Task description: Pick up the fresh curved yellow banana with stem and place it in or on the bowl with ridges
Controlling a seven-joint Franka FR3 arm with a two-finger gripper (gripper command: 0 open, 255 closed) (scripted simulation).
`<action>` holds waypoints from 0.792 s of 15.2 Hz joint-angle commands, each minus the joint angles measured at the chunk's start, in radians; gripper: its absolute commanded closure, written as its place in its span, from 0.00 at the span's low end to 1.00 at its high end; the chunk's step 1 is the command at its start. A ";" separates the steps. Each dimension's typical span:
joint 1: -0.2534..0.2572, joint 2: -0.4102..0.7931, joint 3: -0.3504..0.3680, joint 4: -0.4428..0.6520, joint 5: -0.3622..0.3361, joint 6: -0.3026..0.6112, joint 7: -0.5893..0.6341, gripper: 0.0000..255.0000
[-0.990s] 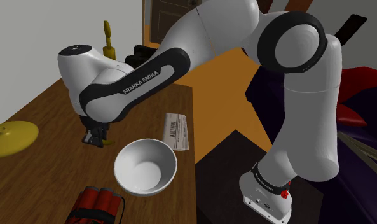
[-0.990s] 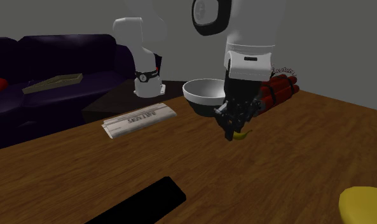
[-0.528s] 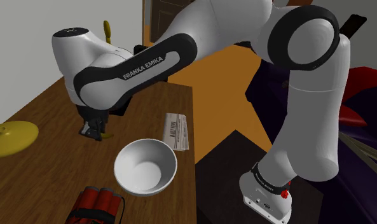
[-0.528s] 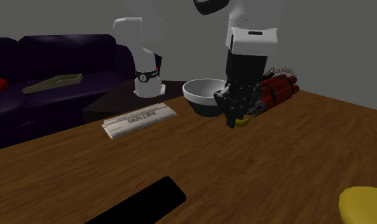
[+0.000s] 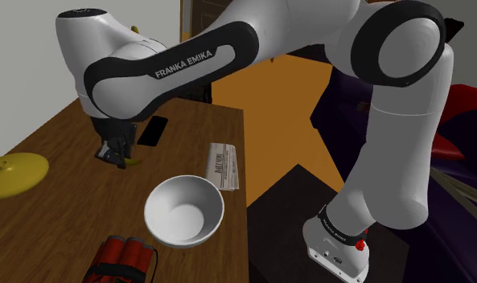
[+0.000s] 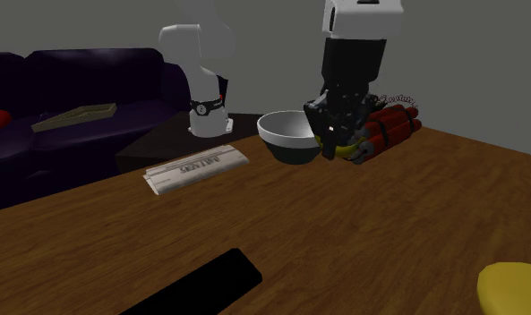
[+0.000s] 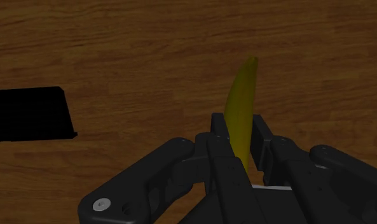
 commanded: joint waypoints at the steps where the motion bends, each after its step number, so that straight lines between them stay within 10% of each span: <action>1: -0.003 -0.014 0.003 0.010 0.006 -0.024 -0.005 1.00; 12: -0.015 -0.130 0.022 -0.047 0.045 -0.078 -0.010 1.00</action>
